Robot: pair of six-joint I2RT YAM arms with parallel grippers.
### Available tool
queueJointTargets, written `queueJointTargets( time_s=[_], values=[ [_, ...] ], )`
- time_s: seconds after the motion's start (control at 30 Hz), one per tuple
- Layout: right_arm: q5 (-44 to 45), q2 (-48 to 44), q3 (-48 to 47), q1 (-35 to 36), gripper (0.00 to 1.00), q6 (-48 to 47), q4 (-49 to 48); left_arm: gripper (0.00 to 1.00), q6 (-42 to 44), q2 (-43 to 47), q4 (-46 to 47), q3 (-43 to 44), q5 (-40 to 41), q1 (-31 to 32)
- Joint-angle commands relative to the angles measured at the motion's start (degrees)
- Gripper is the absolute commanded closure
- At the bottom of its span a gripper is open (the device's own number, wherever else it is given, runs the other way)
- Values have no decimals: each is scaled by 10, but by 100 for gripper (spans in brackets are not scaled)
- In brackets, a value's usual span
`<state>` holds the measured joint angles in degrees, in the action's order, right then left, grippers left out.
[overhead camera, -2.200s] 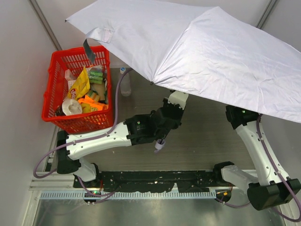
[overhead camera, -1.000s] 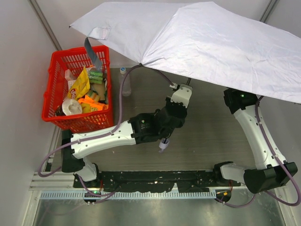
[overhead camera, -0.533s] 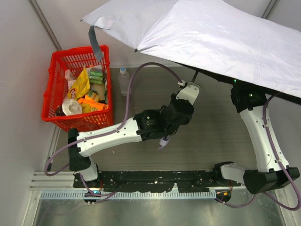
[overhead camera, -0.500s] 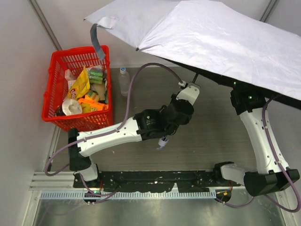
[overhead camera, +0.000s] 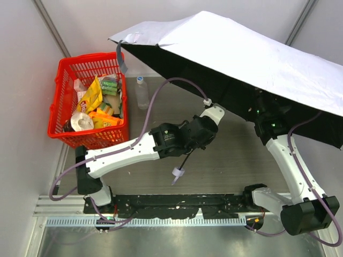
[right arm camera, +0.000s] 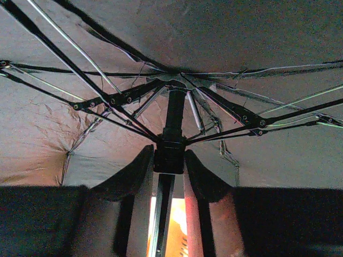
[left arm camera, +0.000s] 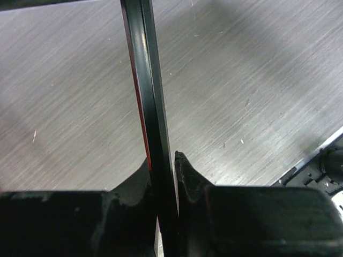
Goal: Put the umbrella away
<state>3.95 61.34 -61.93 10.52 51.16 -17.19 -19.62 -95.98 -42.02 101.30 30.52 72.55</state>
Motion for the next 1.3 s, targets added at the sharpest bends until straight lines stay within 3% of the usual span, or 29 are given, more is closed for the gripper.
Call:
queueJointTargets(
  time_s=[0.0, 0.07, 0.1, 0.13, 0.2, 0.23, 0.33, 0.4, 0.47, 0.5, 0.57, 0.6, 0.63, 0.67, 0.73, 0.83, 0.97, 1.03, 1.1, 1.17, 1.23, 1.27],
  values=[
    [-215, -49, 29, 78, 100, -29, 17, 100, 30, 52, 229, 23, -14, -22],
    [-193, -41, -1, 76, 95, -37, 54, 100, 18, 61, 230, 14, -25, -22],
    [-183, -33, -23, 75, 82, -35, 77, 100, 16, 63, 231, 8, -26, -22],
    [-172, -28, -33, 75, 56, -34, 114, 100, 18, 66, 231, 6, -25, -22],
    [-163, -14, -67, 78, 38, -28, 168, 100, 26, 67, 229, 2, -14, -22],
    [-156, -4, -84, 77, 35, -26, 215, 100, 32, 66, 228, 4, 0, -22],
    [-164, 6, -97, 85, 32, -16, 226, 100, 43, 62, 219, 11, 17, -22],
    [-153, 1, -87, 96, 45, -26, 221, 100, 43, 64, 225, 4, 14, -21],
    [-141, -6, -66, 96, 77, -28, 200, 100, 39, 69, 222, -3, 19, -17],
    [-139, -10, -58, 96, 99, -23, 176, 100, 33, 72, 222, -7, 21, -18],
    [-166, -12, -33, 95, 100, -12, 83, 97, 17, 84, 213, -21, 9, -18],
    [-192, -10, -18, 91, 100, -5, 57, 82, 4, 91, 203, -29, -12, -24],
    [-210, -7, -8, 89, 100, 15, -11, 58, -20, 105, 196, -43, -33, -34],
    [-238, -3, 7, 82, 100, 31, -44, 49, -47, 119, 198, -64, -83, -51],
    [-279, 4, 27, 73, 100, 79, -135, 40, -136, 159, 246, -143, -219, -111],
    [-310, 7, 37, 70, 100, 123, -242, 34, -251, 207, 393, -254, -392, -187],
    [-326, -1, 39, 69, 100, 128, -270, 38, -281, 165, 434, -241, -512, -209],
    [-331, 1, 39, 70, 100, 135, -276, 39, -312, 152, 499, -251, -556, -209],
    [-345, 4, 37, 69, 100, 143, -290, 51, -331, 143, 533, -257, -571, -209],
    [-349, 4, 33, 69, 100, 145, -287, 73, -324, 137, 510, -244, -559, -209],
    [-328, -4, 25, 68, 100, 136, -251, 92, -311, 142, 498, -244, -537, -208],
    [-312, -9, 18, 68, 100, 110, -186, 97, -309, 147, 504, -251, -519, -206]
  ],
)
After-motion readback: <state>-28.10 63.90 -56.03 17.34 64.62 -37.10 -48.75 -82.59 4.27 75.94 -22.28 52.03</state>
